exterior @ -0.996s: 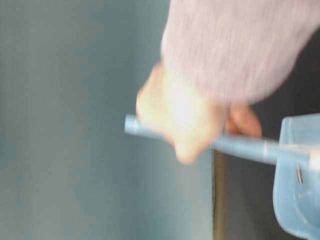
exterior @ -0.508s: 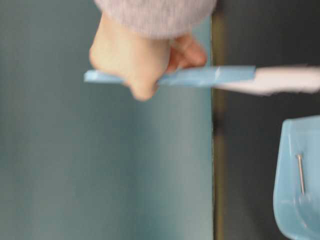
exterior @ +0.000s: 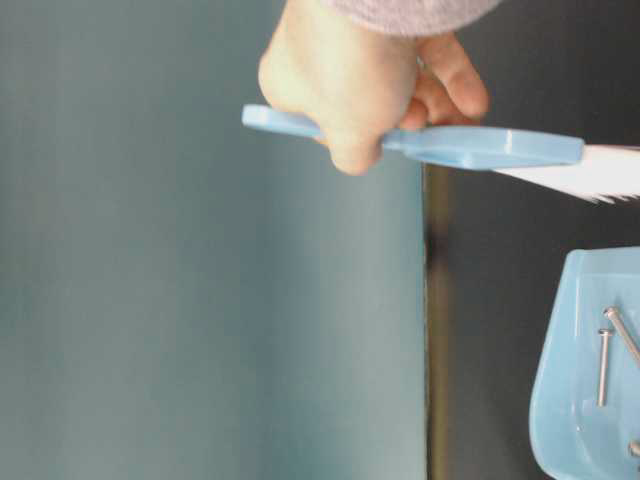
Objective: Hold the dustpan with the left arm, while a human hand uses a hand brush to gather screws into the dustpan.
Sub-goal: 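Hold the dustpan still with the left gripper during brushing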
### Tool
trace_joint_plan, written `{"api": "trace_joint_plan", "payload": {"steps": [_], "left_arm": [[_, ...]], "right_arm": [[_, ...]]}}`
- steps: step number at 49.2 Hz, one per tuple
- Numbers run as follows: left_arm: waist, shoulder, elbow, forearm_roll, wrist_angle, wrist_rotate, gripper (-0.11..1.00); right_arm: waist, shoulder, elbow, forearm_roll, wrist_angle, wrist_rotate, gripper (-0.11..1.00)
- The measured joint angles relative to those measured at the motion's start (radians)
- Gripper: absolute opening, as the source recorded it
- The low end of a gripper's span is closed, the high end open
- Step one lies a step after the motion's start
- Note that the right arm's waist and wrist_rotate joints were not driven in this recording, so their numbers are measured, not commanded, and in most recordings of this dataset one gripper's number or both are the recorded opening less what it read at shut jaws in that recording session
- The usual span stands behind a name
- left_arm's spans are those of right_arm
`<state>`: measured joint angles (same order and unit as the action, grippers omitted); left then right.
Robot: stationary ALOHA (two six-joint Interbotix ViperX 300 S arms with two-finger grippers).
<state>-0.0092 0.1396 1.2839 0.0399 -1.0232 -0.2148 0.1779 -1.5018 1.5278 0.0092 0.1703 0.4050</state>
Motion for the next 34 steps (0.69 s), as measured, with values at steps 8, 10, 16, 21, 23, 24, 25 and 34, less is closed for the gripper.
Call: {"api": "trace_joint_plan", "payload": {"steps": [8, 10, 16, 21, 23, 24, 25, 34], "left_arm": [[0.0, -0.04, 0.012, 0.002, -0.003, 0.002, 0.28], [0.0, -0.046, 0.015, 0.002, -0.003, 0.003, 0.28], [0.0, -0.052, 0.015, 0.0, 0.015, 0.002, 0.28], [0.002, -0.052, 0.014, 0.002, 0.023, 0.003, 0.28], [0.002, -0.054, 0.014, 0.002, 0.023, 0.003, 0.28], [0.0, -0.054, 0.014, 0.002, 0.023, 0.002, 0.28], [0.0, -0.055, 0.014, 0.002, 0.021, 0.002, 0.28], [0.002, -0.075, 0.028, 0.0, -0.025, 0.003, 0.28]], "right_arm": [[0.0, 0.0, 0.0, 0.0, 0.0, 0.0, 0.0], [0.0, -0.002, -0.002, 0.002, 0.0, 0.0, 0.0], [0.0, -0.002, 0.0, 0.0, -0.002, 0.0, 0.0], [0.0, 0.0, 0.0, 0.0, 0.0, -0.002, 0.0], [0.0, 0.0, -0.002, 0.002, -0.002, 0.0, 0.0], [0.0, -0.002, -0.002, 0.0, 0.0, 0.0, 0.0], [0.0, -0.002, 0.0, 0.002, 0.0, 0.0, 0.0], [0.0, 0.0, -0.002, 0.0, 0.0, 0.0, 0.0]]}}
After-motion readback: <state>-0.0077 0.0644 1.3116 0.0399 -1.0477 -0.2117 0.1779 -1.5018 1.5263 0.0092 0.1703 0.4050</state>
